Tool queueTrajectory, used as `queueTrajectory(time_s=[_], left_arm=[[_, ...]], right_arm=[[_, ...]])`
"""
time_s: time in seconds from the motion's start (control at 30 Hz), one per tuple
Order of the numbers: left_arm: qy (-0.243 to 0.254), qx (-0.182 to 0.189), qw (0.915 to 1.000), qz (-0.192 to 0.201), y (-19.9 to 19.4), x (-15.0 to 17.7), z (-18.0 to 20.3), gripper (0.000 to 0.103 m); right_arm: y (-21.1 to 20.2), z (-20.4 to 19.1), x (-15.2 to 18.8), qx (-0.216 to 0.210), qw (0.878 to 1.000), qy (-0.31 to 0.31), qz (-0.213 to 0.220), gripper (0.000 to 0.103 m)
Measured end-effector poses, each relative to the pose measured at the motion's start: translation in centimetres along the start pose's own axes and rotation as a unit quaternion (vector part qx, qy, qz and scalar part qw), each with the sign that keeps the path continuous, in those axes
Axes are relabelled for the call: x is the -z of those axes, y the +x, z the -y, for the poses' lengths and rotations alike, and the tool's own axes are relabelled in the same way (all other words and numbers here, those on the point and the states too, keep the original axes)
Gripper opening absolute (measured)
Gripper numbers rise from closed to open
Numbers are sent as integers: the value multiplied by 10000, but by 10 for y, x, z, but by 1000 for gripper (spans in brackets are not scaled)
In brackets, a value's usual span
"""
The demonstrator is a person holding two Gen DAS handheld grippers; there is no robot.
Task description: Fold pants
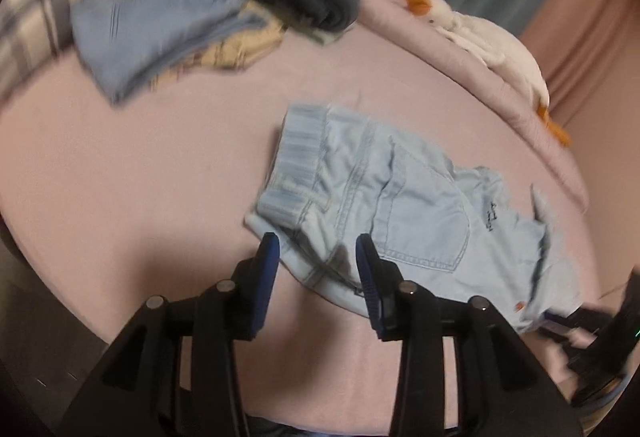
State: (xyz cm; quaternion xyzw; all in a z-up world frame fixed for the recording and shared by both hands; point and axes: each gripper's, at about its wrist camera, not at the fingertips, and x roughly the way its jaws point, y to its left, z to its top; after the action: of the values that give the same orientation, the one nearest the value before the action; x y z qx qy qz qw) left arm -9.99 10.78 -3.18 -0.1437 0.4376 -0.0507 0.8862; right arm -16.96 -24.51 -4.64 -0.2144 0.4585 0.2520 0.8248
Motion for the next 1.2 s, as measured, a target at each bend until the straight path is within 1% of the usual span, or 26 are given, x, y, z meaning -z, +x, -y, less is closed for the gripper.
queueTrajectory(time_s=[0.07, 0.1, 0.17, 0.23, 0.3, 0.37, 0.4, 0.43, 0.5, 0.53, 0.57, 0.6, 0.67, 0.7, 0.73, 0.83, 0.87, 0.9, 0.93, 1.0, 1.03, 1.07, 1.2], left_arm=[[326, -104, 9994, 100, 0, 0, 12, 40], [543, -144, 9983, 135, 2, 0, 23, 40], [799, -103, 9967, 83, 10, 2, 34, 40], [1040, -71, 9945, 0, 20, 4, 49, 40], [1314, -111, 9912, -80, 33, 9, 60, 40], [1608, -342, 9859, -295, 49, 21, 68, 40], [1750, -471, 9823, -478, 60, 26, 69, 42], [1892, -581, 9787, -544, 68, 32, 70, 42], [2111, -654, 9746, -361, 66, 36, 73, 43], [2150, -658, 9736, -388, 66, 35, 73, 43], [2106, -616, 9747, -423, 65, 32, 71, 43], [2004, -545, 9771, -467, 64, 29, 68, 44], [1812, -424, 9813, -483, 60, 24, 63, 46], [1759, -379, 9826, -470, 59, 24, 64, 48], [1714, -316, 9836, -456, 58, 22, 65, 50], [1739, 33, 9837, -453, 52, 24, 84, 51], [1786, 179, 9827, -467, 49, 27, 94, 51], [1849, 373, 9807, -512, 50, 28, 105, 51], [1908, 492, 9789, -547, 51, 30, 114, 51], [2069, 776, 9730, -661, 56, 34, 137, 51], [2183, 928, 9686, -741, 60, 37, 151, 50], [2285, 1046, 9645, -810, 63, 41, 163, 50], [2822, 1540, 9414, -1019, 77, 56, 219, 50]], right_arm=[[-10, 7, 1, -201, 9995, 238, 109, 19], [-16, 11, 1, -317, 9983, 422, 234, 19], [-25, 23, -1, -620, 9931, 850, 523, 20], [-24, 28, -4, -737, 9882, 1169, 667, 20], [-16, 27, -10, -607, 9863, 1387, 658, 20], [-5, 25, -16, -399, 9863, 1495, 578, 20], [0, 23, -17, -377, 9860, 1532, 541, 20], [6, 21, -17, -328, 9861, 1556, 480, 20], [16, 16, -13, -87, 9891, 1441, 282, 20], [21, 12, -11, -13, 9907, 1355, 162, 20], [23, 9, -5, 7, 9917, 1278, 124, 20], [20, 8, -1, 11, 9923, 1218, 228, 20], [15, 13, 0, -135, 9911, 1303, 214, 20], [11, 20, 1, -316, 9888, 1442, 230, 20], [5, 29, 2, -478, 9852, 1618, 301, 20], [-13, 64, 5, -511, 9727, 2174, 628, 21], [-20, 80, 7, -489, 9657, 2438, 751, 21], [-26, 99, 10, -391, 9569, 2749, 847, 23], [-29, 114, 13, -234, 9498, 2999, 864, 26], [-32, 153, 13, 135, 9322, 3519, 837, 30], [-32, 164, 13, 199, 9273, 3642, 843, 31], [-29, 185, 12, 262, 9182, 3873, 793, 32], [-10, 230, 5, 263, 8934, 4452, 547, 32]])
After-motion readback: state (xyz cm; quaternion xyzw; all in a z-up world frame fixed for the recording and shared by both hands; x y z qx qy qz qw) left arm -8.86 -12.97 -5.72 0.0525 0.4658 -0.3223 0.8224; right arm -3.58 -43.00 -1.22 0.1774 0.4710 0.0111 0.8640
